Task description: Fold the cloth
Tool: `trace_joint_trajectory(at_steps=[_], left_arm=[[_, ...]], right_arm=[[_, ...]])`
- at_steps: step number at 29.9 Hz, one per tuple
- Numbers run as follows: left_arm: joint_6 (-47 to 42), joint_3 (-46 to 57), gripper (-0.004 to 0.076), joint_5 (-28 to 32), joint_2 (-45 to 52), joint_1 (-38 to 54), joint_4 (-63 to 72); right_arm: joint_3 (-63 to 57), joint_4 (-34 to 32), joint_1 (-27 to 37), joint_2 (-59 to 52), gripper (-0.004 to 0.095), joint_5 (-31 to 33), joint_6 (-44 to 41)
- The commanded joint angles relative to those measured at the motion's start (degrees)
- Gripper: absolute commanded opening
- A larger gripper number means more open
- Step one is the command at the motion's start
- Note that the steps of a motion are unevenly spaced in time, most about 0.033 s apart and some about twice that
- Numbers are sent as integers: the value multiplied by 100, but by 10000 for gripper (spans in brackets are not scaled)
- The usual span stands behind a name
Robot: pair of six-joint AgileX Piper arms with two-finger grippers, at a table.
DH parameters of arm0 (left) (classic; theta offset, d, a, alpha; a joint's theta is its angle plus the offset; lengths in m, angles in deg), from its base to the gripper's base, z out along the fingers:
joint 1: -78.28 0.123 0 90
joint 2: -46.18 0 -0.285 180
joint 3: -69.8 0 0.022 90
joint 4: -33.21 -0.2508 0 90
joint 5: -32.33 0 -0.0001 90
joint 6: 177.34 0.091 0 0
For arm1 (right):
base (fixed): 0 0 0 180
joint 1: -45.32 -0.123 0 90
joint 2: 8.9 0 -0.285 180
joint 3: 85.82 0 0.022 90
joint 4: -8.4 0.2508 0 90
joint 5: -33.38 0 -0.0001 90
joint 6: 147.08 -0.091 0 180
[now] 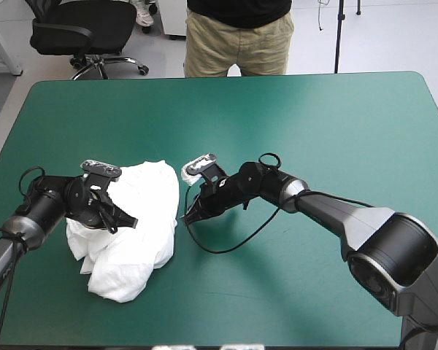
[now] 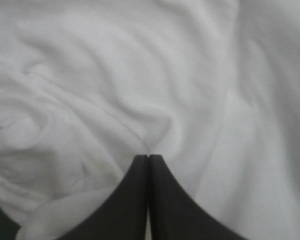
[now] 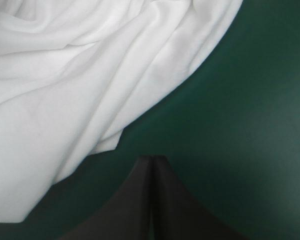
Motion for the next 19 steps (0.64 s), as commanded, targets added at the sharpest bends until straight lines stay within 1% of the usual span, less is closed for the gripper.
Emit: trace_joint_trajectory(at_steps=[1,4,19], left_arm=[[-127,-185,-17,40,149,282,-63],[-116,-185,-17,52,149,394,-63],[-106,-185,-17,297,149,394,128]], right_arm=[[187,141,13,-282,-17,-110,64],[187,119,13,-282,-17,-102,64],[187,119,13,-282,-17,-88,64]])
